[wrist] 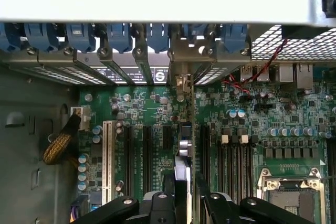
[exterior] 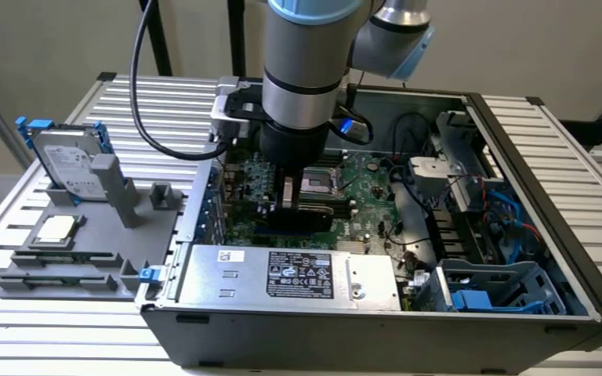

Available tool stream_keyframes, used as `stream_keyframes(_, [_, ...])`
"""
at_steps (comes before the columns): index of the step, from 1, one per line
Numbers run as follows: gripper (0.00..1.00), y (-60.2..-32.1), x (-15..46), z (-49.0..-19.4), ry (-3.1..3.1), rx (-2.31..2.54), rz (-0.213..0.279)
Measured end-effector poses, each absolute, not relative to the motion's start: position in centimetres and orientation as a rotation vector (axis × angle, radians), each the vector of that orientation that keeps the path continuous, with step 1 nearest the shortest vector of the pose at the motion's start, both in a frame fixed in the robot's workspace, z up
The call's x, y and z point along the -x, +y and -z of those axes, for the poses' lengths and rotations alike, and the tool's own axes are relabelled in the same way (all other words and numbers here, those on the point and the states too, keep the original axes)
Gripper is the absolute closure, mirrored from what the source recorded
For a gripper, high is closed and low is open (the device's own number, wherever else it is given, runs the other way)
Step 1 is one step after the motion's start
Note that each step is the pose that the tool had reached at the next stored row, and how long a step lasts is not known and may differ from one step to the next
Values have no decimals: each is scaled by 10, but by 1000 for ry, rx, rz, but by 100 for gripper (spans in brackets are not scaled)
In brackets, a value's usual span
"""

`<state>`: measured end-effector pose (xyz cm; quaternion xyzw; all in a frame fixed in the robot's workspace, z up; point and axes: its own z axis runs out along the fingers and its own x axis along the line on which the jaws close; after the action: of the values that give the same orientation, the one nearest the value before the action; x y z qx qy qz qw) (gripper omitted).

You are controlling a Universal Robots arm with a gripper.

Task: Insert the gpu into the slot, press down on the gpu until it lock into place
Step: 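Insert the gpu into the slot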

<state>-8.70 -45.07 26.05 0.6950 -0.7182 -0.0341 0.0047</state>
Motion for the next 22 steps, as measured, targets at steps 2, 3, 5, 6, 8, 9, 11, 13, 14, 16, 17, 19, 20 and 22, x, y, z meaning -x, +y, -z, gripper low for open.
stream_keyframes(2, [74, -451, 87, -260, -2248, -2176, 106])
stream_keyframes(3, [74, -451, 87, -260, -2248, -2175, 106])
stream_keyframes(5, [74, -451, 87, -260, -2247, -2174, 105])
stream_keyframes(6, [74, -451, 87, -261, -2247, -2174, 105])
stream_keyframes(8, [74, -450, 87, -261, -2247, -2174, 105])
stream_keyframes(9, [74, -450, 87, -260, -2247, -2174, 105])
stream_keyframes(11, [74, -450, 87, -261, -2247, -2174, 105])
stream_keyframes(13, [74, -450, 87, -261, -2247, -2174, 105])
stream_keyframes(14, [74, -450, 87, -261, -2247, -2174, 105])
stream_keyframes(16, [74, -450, 87, -261, -2247, -2174, 105])
stream_keyframes(17, [74, -450, 87, -261, -2247, -2174, 105])
stream_keyframes(19, [74, -450, 87, -261, -2247, -2174, 106])
stream_keyframes(20, [74, -449, 87, -261, -2247, -2174, 106])
stream_keyframes(22, [74, -450, 87, -262, -2247, -2174, 106])
